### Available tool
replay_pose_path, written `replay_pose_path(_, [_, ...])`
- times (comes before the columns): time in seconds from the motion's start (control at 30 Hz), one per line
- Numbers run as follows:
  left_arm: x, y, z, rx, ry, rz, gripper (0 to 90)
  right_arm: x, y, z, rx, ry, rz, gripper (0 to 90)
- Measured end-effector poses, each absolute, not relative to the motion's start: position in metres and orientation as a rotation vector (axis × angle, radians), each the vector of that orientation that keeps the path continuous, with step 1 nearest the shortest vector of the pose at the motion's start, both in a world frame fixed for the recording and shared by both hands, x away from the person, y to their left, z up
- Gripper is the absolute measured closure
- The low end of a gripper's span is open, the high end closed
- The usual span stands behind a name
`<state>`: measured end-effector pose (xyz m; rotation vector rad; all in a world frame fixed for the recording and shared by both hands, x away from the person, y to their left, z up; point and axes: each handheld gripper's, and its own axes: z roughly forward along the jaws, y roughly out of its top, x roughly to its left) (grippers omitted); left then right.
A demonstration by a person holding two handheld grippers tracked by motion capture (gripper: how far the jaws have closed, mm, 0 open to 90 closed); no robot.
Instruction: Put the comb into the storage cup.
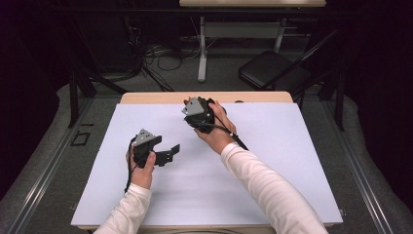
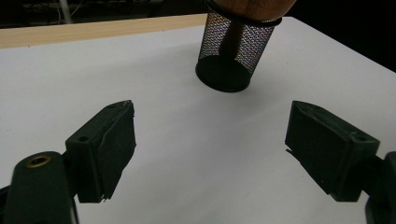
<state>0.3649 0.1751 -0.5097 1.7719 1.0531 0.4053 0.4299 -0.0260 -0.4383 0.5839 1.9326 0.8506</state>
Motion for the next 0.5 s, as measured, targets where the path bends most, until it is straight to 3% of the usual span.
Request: replay_pose_path(0.5, [0.3634, 0.1751, -0.5094, 1.774, 1.054, 0.410, 16.3, 0.4281, -0.0263, -0.4375, 0.581, 1.923, 0.844, 35.6])
